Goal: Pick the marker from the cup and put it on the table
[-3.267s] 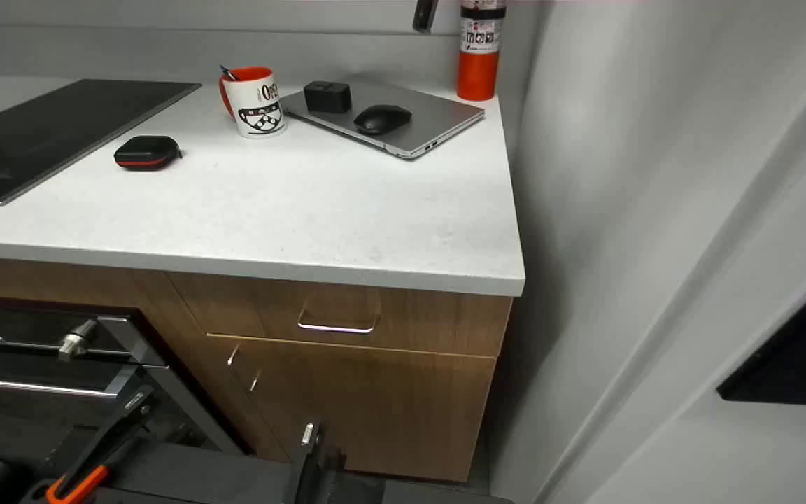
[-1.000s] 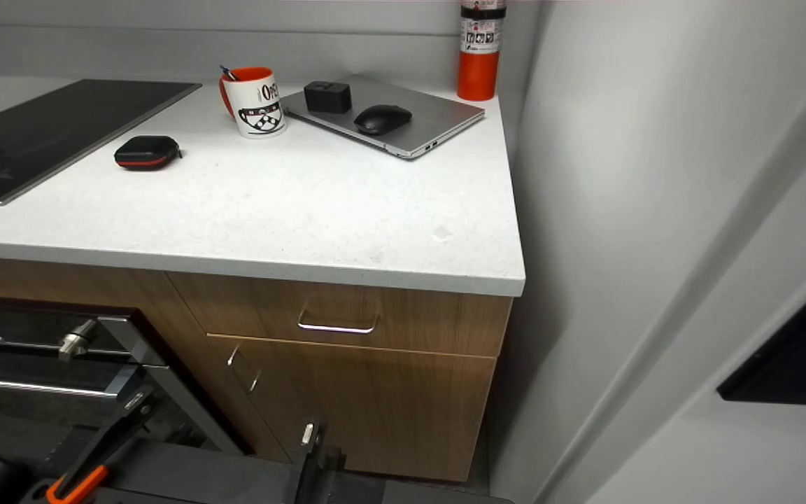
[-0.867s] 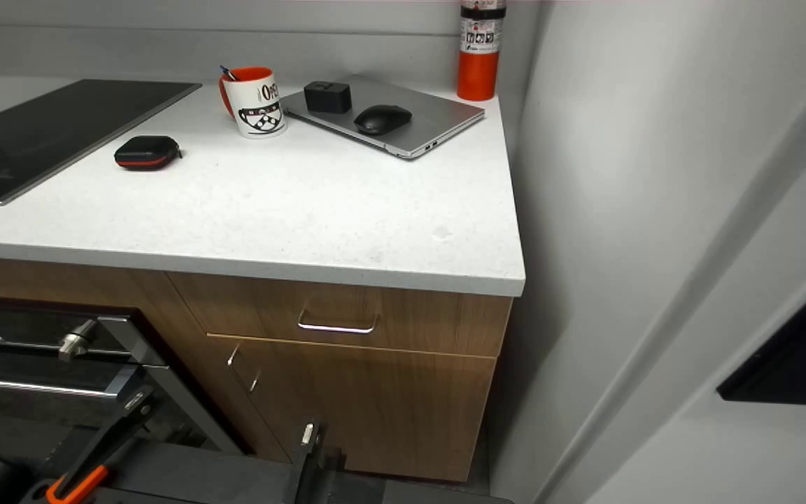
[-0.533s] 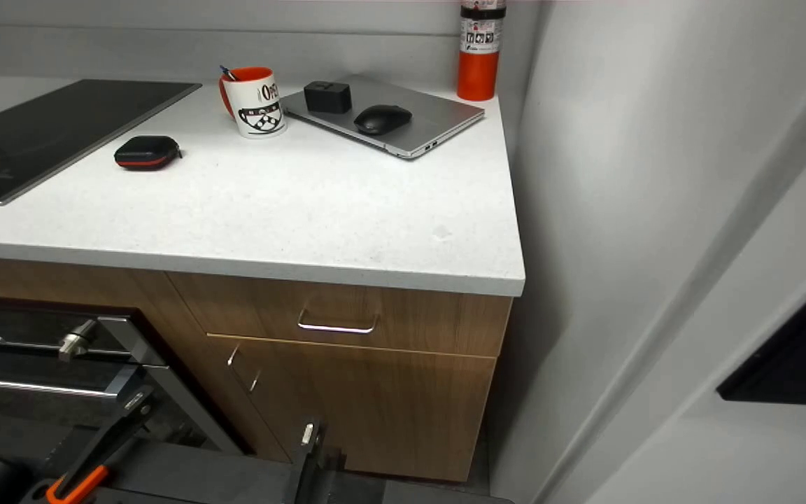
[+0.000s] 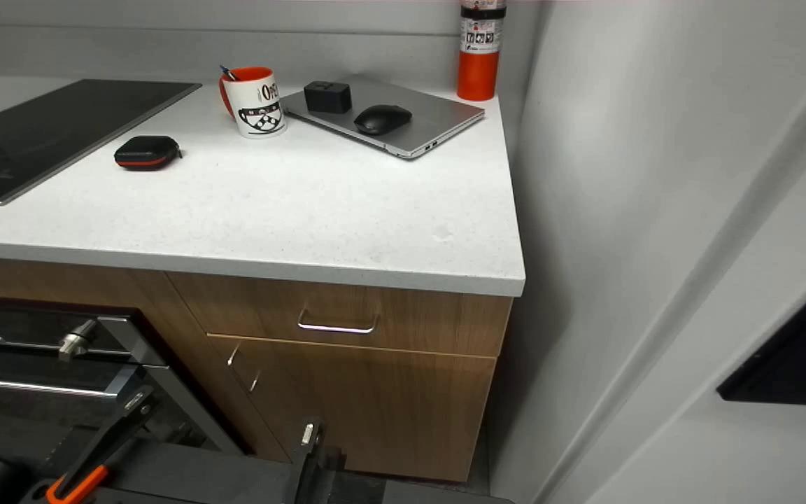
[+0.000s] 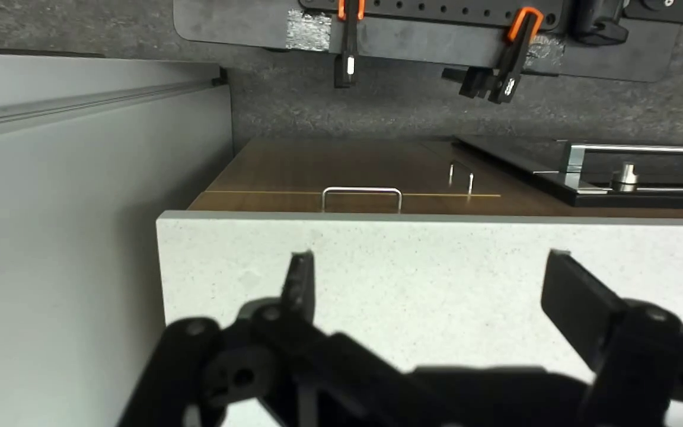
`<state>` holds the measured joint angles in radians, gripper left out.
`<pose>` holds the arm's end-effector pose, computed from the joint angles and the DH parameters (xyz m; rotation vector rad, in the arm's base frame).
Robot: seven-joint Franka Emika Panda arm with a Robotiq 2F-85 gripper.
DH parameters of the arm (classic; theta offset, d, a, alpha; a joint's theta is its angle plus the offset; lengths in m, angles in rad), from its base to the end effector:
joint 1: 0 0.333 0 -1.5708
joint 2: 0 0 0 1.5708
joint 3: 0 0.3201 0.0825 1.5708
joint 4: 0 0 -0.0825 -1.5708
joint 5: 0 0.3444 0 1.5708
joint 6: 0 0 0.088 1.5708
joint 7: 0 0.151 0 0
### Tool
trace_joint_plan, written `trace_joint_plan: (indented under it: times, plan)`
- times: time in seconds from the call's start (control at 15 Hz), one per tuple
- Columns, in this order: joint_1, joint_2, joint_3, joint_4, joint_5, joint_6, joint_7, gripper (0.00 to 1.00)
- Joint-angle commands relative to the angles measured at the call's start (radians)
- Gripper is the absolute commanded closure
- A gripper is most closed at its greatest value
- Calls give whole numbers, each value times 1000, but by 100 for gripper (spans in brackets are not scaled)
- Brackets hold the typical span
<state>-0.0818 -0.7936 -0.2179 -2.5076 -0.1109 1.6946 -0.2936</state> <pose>0.2526 -0.1018 0.4895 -3.0881 -0.1167 0.0266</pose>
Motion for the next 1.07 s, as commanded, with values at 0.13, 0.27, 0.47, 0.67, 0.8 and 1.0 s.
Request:
trace_joint_plan:
  times: [0.13,0.27,0.47,0.67,0.8,1.0]
  plan:
    - [7,23,-2,9,4,24,-2,0]
    - [49,98,8,22,26,134,-14,0]
    - [119,205,44,46,73,333,-15,0]
    - [187,335,75,106,148,479,-25,0]
    - [213,418,99,167,199,524,-20,0]
    - [192,399,131,143,193,519,-15,0]
